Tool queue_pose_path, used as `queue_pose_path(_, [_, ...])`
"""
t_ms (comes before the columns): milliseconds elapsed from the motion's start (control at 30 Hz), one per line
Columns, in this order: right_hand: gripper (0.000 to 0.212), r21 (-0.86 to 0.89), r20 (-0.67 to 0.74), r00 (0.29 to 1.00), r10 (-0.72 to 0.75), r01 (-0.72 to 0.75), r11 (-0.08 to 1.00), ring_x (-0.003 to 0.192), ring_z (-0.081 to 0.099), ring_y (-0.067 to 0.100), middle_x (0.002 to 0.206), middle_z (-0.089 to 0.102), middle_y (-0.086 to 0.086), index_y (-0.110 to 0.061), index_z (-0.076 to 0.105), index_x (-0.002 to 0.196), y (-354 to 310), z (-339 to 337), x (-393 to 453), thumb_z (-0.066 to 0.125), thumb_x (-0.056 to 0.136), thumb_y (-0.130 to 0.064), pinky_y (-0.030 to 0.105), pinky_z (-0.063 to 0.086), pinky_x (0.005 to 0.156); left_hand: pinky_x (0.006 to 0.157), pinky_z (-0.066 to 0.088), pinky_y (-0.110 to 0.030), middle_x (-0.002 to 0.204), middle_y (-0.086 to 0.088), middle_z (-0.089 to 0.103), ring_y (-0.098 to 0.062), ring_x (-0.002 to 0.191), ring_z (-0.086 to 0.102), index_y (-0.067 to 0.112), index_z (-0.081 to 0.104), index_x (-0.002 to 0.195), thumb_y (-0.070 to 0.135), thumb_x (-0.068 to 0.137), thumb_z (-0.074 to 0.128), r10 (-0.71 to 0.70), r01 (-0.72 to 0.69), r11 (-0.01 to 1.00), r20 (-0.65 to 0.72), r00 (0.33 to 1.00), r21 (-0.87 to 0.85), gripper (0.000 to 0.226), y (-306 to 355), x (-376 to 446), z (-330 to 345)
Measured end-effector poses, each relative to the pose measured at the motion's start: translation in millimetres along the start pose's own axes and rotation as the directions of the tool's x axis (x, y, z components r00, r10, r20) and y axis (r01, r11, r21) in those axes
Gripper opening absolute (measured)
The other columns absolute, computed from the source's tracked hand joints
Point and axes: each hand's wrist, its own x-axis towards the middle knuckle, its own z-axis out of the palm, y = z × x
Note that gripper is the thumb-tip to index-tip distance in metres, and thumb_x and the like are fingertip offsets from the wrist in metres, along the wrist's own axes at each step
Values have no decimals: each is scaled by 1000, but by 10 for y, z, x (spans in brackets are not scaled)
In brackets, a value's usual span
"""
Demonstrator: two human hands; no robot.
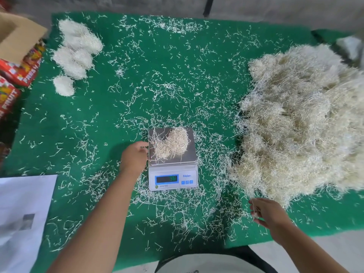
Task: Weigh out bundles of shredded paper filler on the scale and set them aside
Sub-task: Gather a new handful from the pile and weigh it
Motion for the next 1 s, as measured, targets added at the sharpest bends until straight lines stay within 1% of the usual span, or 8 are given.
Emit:
queue_pose_path(100, [18, -27, 47, 998, -44, 45, 999, 88, 66, 32, 101, 76, 19, -5, 76, 103, -54, 33, -57, 60, 106, -14, 44, 56, 81, 73, 59, -40, 112, 6, 72, -23, 86, 73, 28, 71, 118, 18, 104, 51, -21, 19, 999, -73, 997, -32, 25, -105, -216, -108])
queue_pose_path(200, [22, -82, 106, 988, -109, 118, 990, 82, 67, 30, 99, 75, 23, -7, 76, 101, -117, 94, -134, 57, 108, -17, 40, 57, 77, 72, 59, -36, 108, 1, 74, -19, 90, 71, 24, 69, 111, 25, 104, 58, -124, 137, 984, 117, 985, -113, 14, -189, -567, -17])
queue_pose_path(333, [28, -223, 260, 941, -214, 275, 935, 78, 69, 25, 94, 75, 19, -8, 73, 94, -182, 261, -308, 55, 108, -24, 48, 60, 82, 76, 63, -33, 111, -3, 77, -21, 96, 75, 18, 68, 121, 44, 104, 58, -202, 338, 934, 612, 765, -114, 33, -8, -1155, 535])
queue_pose_path(467, [31, -337, 434, 864, -257, 420, 843, 75, 65, 21, 90, 73, 16, -13, 69, 90, -211, 501, -518, 53, 108, -32, 46, 60, 82, 62, 60, -18, 127, 1, 66, -17, 97, 70, 21, 58, 136, 59, 101, 52, -147, 309, 950, 794, 589, -53, 52, 360, -1470, 1261])
queue_pose_path(567, [26, -332, 451, 851, -271, 441, 833, 82, 71, 29, 92, 74, 15, -11, 70, 98, -202, 563, -580, 50, 109, -25, 46, 61, 83, 83, 61, -32, 114, 7, 64, -12, 93, 64, 20, 59, 134, 49, 102, 58, -125, 275, 959, 780, 613, -63, 44, 522, -1522, 1572])
queue_pose_path(633, [25, -331, 438, 861, -258, 422, 844, 88, 72, 29, 96, 76, 13, -10, 71, 102, -189, 494, -572, 50, 108, -23, 47, 61, 86, 92, 59, -39, 122, -1, 66, -14, 99, 64, 18, 59, 138, 36, 104, 59, -109, 203, 979, 757, 644, -32, 38, 512, -1528, 1664])
queue_pose_path(800, [27, -351, 419, 889, -185, 346, 870, 92, 73, 27, 100, 76, 15, -4, 71, 101, -140, 256, -476, 54, 107, -24, 48, 59, 91, 70, 56, -21, 147, -3, 54, -6, 99, 60, 20, 61, 135, 25, 104, 59, -43, 52, 999, 699, 714, 8, 32, 398, -1609, 1718])
queue_pose_path(1000, [21, -429, 518, 846, -126, 384, 818, 84, 65, 23, 102, 74, 20, 2, 70, 101, -238, 286, -446, 55, 103, -13, 37, 53, 79, 78, 64, -32, 123, 3, 62, -14, 96, 68, 19, 61, 134, 21, 101, 63, -72, 86, 996, 587, 806, 4, 33, 273, -1750, 1782])
